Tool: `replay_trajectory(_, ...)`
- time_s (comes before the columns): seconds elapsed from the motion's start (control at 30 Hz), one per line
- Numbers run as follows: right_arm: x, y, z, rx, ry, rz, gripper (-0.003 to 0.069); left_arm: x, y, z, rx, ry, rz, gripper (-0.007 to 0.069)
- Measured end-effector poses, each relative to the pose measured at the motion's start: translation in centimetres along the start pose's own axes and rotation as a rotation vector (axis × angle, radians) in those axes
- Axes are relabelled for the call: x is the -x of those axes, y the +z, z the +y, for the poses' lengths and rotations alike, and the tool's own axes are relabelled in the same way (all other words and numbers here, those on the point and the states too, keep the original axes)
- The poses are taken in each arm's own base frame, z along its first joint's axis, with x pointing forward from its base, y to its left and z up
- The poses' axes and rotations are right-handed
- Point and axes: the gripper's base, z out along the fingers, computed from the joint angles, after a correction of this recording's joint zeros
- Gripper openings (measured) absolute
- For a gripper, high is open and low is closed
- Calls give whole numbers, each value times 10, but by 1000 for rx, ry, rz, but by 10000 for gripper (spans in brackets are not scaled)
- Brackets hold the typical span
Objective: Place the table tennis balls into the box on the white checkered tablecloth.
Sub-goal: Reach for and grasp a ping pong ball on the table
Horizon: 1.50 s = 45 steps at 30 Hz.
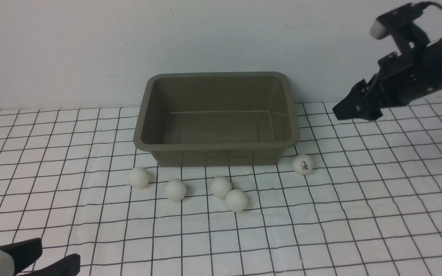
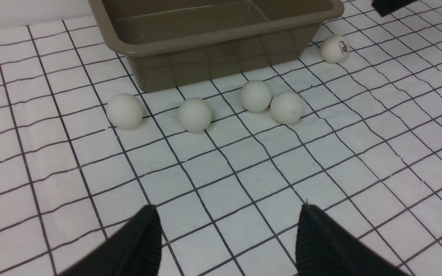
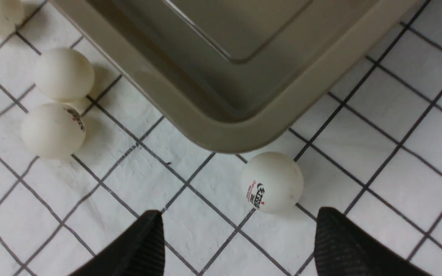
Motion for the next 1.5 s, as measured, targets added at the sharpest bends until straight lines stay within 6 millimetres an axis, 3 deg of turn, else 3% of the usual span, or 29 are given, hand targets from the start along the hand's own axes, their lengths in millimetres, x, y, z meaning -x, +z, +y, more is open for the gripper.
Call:
replay_trajectory(0.1, -7, 27, -3, 10, 19, 52, 474, 0, 0, 0, -1, 0, 1, 429)
replay_trajectory(0.23, -13, 45, -8, -1, 30, 71, 474, 0, 0, 0, -1, 0, 1, 429)
replay_trajectory(0.9, -21, 89, -20, -23, 57, 13, 457, 0, 0, 0, -1, 0, 1, 429)
replay_trajectory(1.03, -20, 89, -21, -33, 57, 3, 353, 0, 0, 0, -1, 0, 1, 429)
replay_trajectory(1.23, -20, 84, -29, -54, 80, 9, 357, 0, 0, 0, -1, 0, 1, 429)
replay_trajectory(1.4, -14, 41, -59, -131, 200, -53, 357, 0, 0, 0, -1, 0, 1, 429)
replay_trajectory(1.5, -1, 16, -65, -125, 218, -111, 357, 0, 0, 0, -1, 0, 1, 429)
